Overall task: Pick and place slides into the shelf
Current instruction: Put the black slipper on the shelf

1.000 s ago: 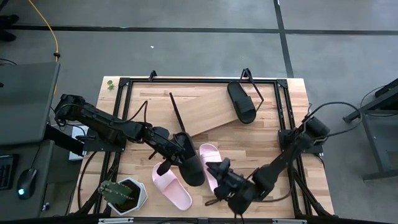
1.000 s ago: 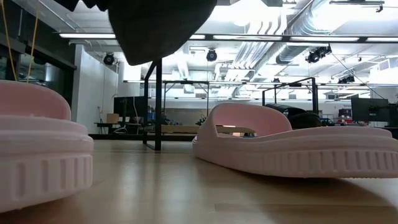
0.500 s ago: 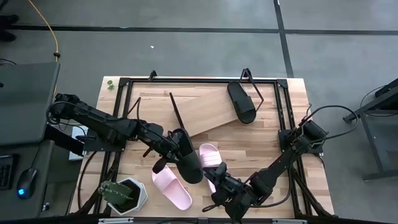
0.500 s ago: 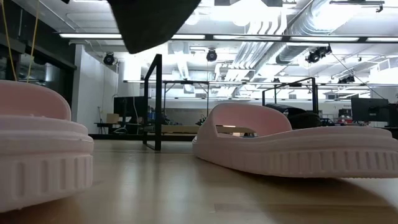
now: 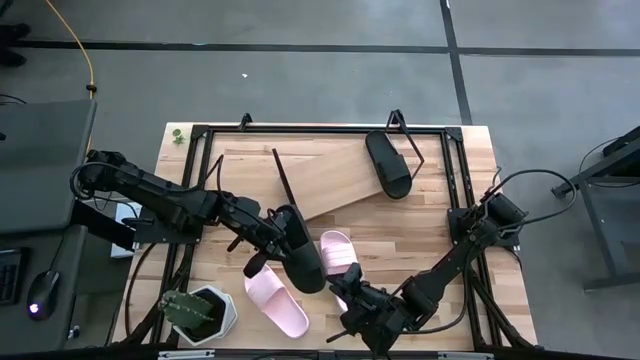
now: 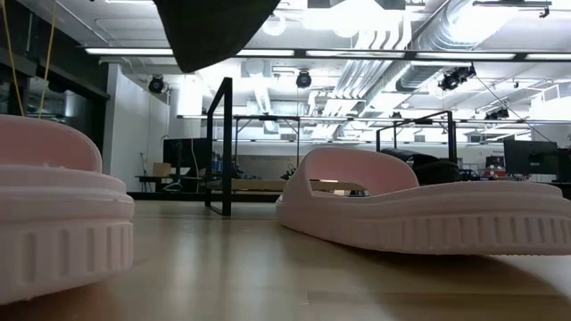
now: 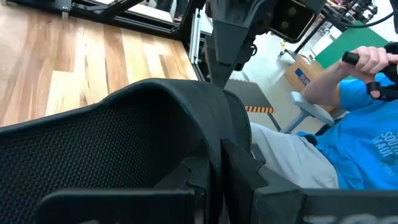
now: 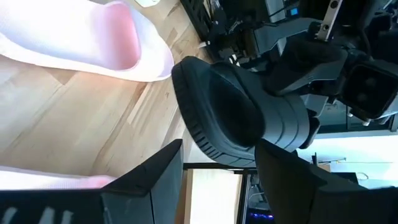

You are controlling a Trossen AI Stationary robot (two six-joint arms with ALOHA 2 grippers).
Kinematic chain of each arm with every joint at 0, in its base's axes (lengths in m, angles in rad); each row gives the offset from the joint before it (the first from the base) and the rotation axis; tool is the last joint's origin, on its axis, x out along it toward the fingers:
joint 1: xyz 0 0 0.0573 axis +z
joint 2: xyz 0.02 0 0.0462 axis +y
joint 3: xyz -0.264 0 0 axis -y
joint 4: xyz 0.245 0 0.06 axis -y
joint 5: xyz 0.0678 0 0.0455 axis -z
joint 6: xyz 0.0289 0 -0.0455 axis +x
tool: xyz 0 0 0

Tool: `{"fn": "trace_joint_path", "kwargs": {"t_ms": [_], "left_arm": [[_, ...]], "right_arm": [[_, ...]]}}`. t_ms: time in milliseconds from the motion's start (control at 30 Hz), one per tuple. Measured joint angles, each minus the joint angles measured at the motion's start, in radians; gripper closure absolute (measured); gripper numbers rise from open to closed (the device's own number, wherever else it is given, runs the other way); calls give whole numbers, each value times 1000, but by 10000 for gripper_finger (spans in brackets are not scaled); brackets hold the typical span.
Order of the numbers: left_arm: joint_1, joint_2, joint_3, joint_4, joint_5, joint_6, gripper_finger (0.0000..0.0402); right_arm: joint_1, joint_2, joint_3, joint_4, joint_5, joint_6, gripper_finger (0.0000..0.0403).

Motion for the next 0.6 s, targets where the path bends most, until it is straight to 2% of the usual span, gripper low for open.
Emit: {"fn": "trace_joint_path", "kwargs": {"t_ms": [400, 600], "left_arm": [[0, 0, 0, -8, -7, -11, 383], [0, 0, 0, -7, -8, -16, 383]], "right_arm": [[0, 0, 0, 117, 9, -53, 213], [-16, 0, 0, 120, 52, -52, 213]]}}
